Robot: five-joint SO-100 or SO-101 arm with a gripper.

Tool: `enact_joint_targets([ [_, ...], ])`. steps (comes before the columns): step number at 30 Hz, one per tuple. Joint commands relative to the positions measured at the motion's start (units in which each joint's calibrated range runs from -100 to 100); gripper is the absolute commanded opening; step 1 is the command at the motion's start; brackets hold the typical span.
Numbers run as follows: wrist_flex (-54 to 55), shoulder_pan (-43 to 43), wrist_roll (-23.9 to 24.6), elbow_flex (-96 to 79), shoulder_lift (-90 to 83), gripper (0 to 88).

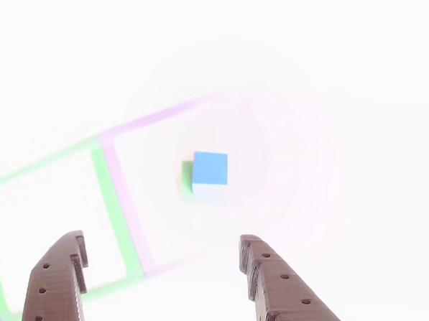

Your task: Tower of hanoi

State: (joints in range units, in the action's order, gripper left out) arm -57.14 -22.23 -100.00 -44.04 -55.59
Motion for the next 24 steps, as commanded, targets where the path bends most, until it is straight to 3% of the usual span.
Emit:
enact_joint_targets([
  [1,29.21,0.08,0.0,-19.69,-1.29,26.9],
  [14,74.47,0.94,0.0,-37.87,20.43,28.3],
  [19,83.13,-0.78,0.0,-38.87,27.53,31.0],
  [24,84.92,-1.36,0.0,-38.05,30.28,32.8],
])
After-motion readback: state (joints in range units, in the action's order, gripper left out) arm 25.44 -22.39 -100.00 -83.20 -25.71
